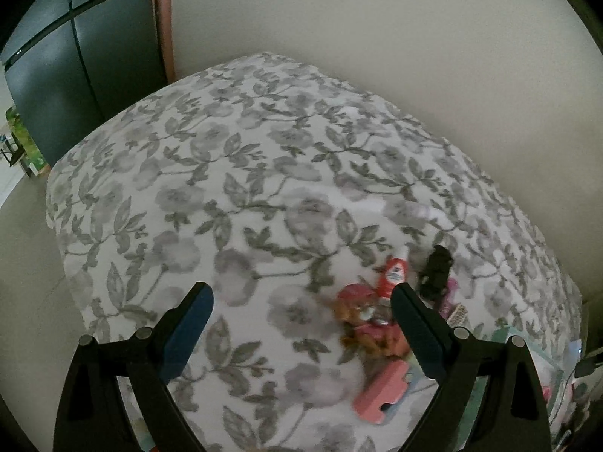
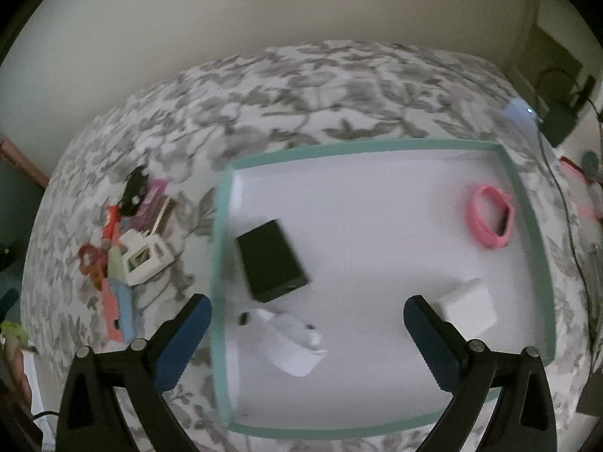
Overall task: Organize rigid objects
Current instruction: 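Move both open tools from the tray back toward the object pile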
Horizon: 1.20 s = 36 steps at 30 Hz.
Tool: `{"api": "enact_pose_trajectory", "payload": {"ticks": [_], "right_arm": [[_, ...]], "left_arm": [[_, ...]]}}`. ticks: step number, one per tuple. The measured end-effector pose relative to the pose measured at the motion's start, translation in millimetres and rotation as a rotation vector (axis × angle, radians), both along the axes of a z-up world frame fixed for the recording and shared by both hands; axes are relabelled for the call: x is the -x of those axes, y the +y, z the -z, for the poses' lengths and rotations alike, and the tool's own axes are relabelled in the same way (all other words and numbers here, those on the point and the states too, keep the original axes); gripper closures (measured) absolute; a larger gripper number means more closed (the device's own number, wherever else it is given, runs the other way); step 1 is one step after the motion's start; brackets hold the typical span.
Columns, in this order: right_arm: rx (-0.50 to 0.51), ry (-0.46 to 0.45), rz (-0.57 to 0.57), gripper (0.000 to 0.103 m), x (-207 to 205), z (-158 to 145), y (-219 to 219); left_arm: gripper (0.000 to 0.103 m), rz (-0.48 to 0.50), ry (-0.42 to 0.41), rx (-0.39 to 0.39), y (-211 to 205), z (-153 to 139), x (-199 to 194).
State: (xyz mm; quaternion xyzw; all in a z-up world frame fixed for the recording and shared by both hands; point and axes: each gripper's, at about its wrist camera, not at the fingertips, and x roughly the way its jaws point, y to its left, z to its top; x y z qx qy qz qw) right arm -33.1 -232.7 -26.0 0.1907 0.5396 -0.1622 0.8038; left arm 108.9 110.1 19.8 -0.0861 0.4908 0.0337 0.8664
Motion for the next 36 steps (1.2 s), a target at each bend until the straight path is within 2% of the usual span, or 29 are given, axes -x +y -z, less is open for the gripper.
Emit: {"api": "enact_pose_trajectory", "payload": {"ticks": [14,21,26,36], "right_arm": [[-0.060,-0.035,-0.207,0.000,-40,13,86],[-0.057,-0.077,-0.292,0.000,-57,15,128],[-0.064,-0.074,-0.328,0.000,-69,28,148],[-0.074,-0.059,-0.360,0.000,-84,51,170]], "left_arm": [[0.008,-0.027,0.049,0.023,31,18,-11],[0.008,0.029,0.128,0.018,19,45,-18],[0.008,0.060,0.191,0.030,10,66,-23],[0.008,0.012,0.204,0.076,19,76,-29]]}}
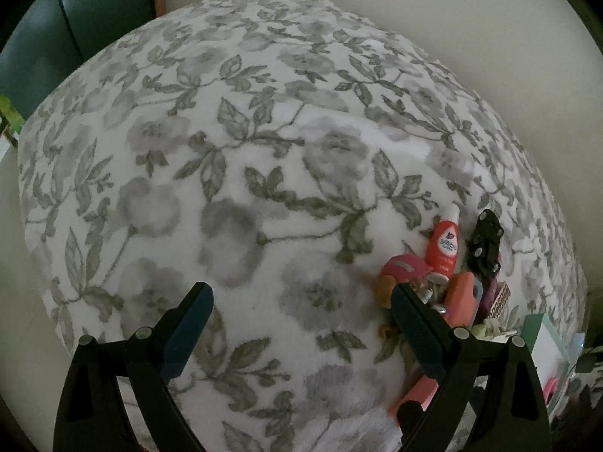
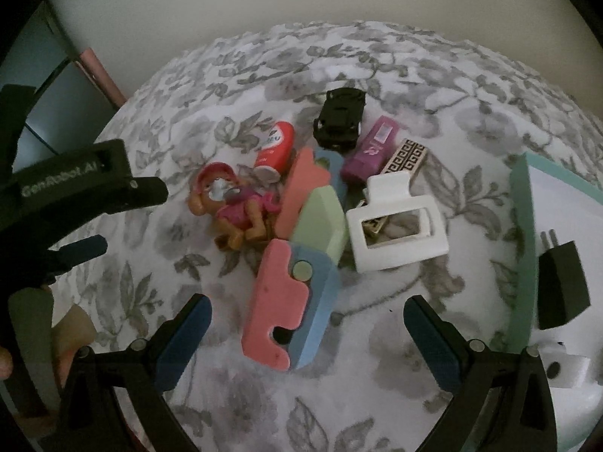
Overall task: Organize rigid objects
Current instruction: 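Move both open tools from the tray back toward the object pile, then grasp the pink toy dog with the left tool while the right tool grasps the pink-blue block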
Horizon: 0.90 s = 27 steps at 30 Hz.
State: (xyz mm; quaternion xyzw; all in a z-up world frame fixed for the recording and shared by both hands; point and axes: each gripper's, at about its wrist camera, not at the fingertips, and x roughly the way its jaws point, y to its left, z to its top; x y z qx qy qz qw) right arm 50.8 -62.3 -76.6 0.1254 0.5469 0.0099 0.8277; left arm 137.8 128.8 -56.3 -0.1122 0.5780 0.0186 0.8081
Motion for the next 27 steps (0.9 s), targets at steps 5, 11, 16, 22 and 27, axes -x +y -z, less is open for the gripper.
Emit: {"api": "enact_pose_trajectory", "payload": {"ticks": [5,11,16,22,27], "right_arm": [[-0.009,0.001,0.016,0.007,-7,8,0],[0.012,-0.014,0.033,0.028,-9,6,-3],[-0.006,-0.012,0.049,0.041,-10,4,-11],[-0.005,0.012,0.060,0.053,-7,7,-20],[-0.009,0.029,0.093,0.056,-3,7,-33]], "left_arm": [[0.008,0.000,0.011,0.018,0,3,-3],[0.008,0.007,0.019,0.060,-5,4,-10],[0.008,0.039,0.036,0.104,-17,9,-15],[0.008,0.087,0.037,0.114,-38,16,-18],[0.008,0.124,0.038,0.113,-54,22,-19]]}}
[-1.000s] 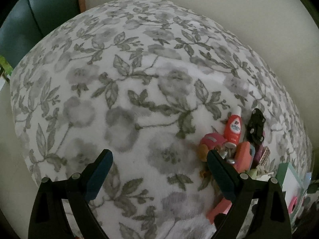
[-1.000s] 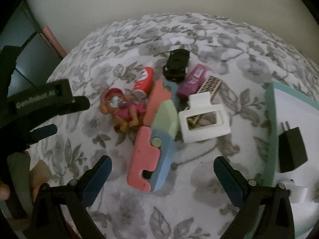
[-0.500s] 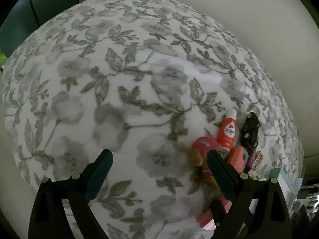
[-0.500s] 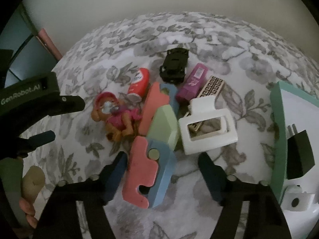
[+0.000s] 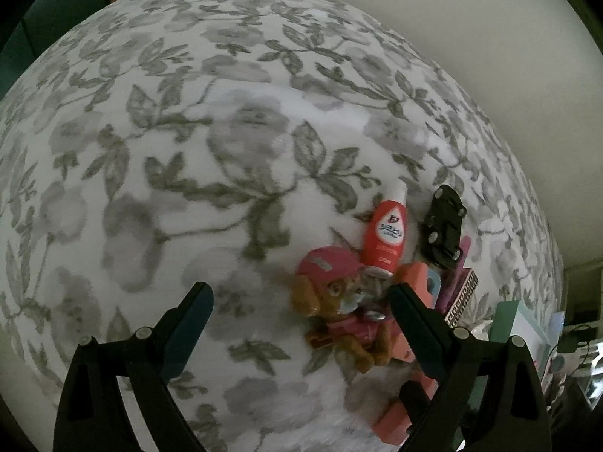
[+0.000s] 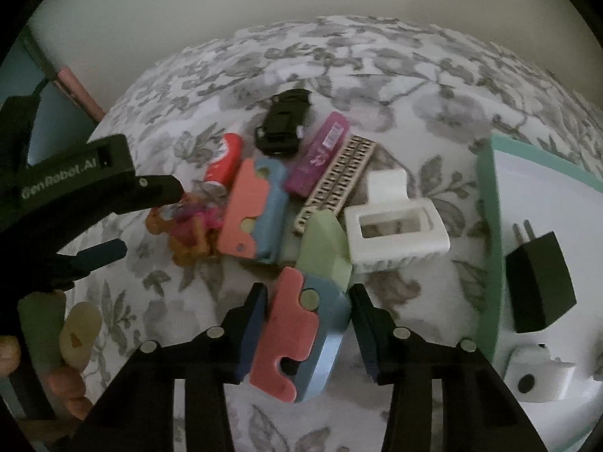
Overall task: Organize rigid objects
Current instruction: 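Grasp the pink toy dog with the left tool while the right tool grasps the pink-blue block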
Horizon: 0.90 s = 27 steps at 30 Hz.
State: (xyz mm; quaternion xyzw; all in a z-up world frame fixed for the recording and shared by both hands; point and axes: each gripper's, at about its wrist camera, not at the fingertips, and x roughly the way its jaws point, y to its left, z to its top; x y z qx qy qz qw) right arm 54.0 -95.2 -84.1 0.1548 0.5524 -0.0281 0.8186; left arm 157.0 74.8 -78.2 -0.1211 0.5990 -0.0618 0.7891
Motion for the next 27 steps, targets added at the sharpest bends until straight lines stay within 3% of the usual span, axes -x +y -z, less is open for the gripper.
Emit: {"api": "enact_pose_trajectory", "payload": {"ticks": [7,11,12,22,24,27], "right_arm": [[-0.035,0.016,0.043,0.056,5,2,-14],[-0.031,0.020,0.043,0.056,6,2,-14],[-0.031,0.022,0.042,0.056,7,2,-14],[-0.045,0.034,0.047,0.057,11,0,-19],[-0.049,0.034,0.048,0.058,15,-3,-21],[-0.070,0.023,0.046,0.061,20,-8,-24]], "left_arm": [[0.011,0.055,-0.005,-0.027,-17,5,0],[0.044,0.076,0.012,-0.019,-26,9,-1],[0.046,0.080,0.016,-0.016,-27,10,-1],[0.052,0.099,-0.002,-0.017,-28,-2,6],[0.065,0.098,-0.008,-0.018,-29,-6,7],[0.065,0.113,-0.018,-0.026,-31,-13,12]]}}
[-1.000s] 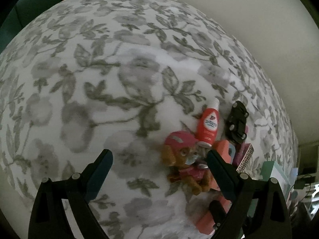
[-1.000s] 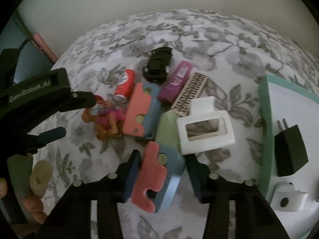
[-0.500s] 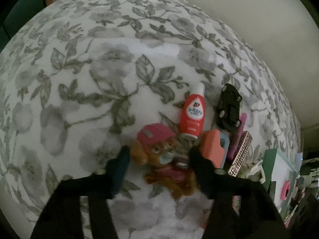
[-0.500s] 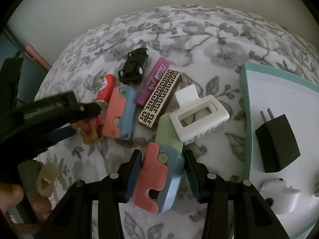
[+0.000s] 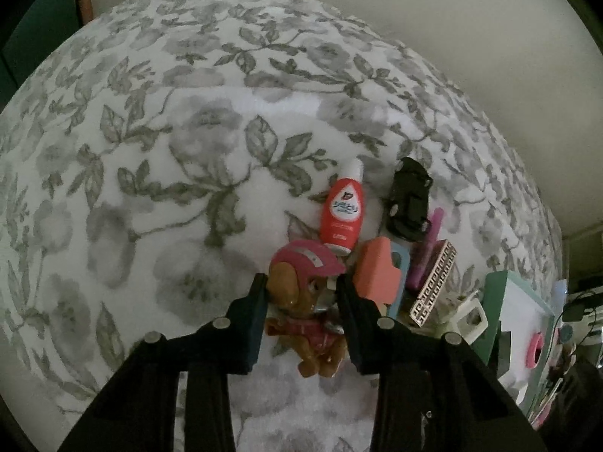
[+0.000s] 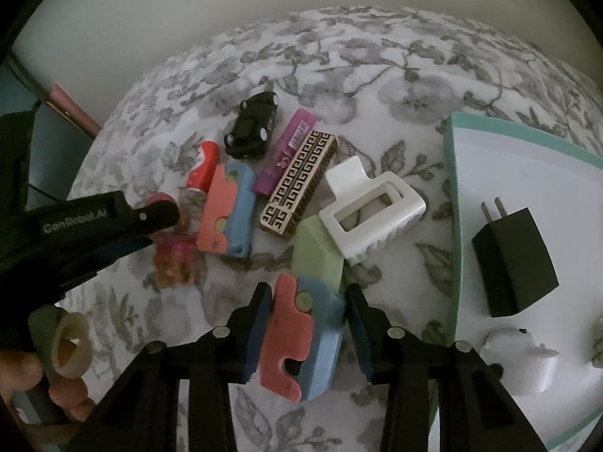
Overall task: Organize rigid objects
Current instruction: 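Grasp the pink toy dog with the left tool while the right tool grasps the pink-blue block, then lift the toy dog with the left tool while the right tool lifts the pink-blue block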
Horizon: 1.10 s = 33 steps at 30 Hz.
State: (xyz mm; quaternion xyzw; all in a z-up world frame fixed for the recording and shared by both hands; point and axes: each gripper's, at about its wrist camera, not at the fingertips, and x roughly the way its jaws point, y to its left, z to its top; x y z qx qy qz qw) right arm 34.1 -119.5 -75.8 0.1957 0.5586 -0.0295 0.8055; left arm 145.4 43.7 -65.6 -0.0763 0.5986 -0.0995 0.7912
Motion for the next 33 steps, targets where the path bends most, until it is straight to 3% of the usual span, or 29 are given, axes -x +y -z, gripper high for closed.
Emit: {"api": "enact_pose_trajectory", "payload": {"ticks": [7,17,19,22,29,33], "right_arm": [[-0.007,-0.014,-0.019,0.062,5,-9,0],[0.014,-0.111,-0.017,0.066,12,-44,-10],[0.020,-0.131,-0.021,0.082,14,-51,-10],[0.025,-0.153,-0.020,0.084,17,-59,-14],[-0.001,-0.148,0.007,0.086,19,-57,-29],[-0.022,-0.115,0.011,0.086,18,-49,-32]], "left_arm": [[0.065,0.016,-0.024,0.002,-3,-14,5],[0.065,0.024,-0.174,0.018,-4,-71,20],[0.065,0.036,-0.199,0.019,-7,-80,24],[0.065,0.052,-0.220,0.019,-13,-88,29],[0.065,0.055,-0.211,0.008,-18,-86,32],[0.065,0.063,-0.144,-0.024,-21,-66,30]]}}
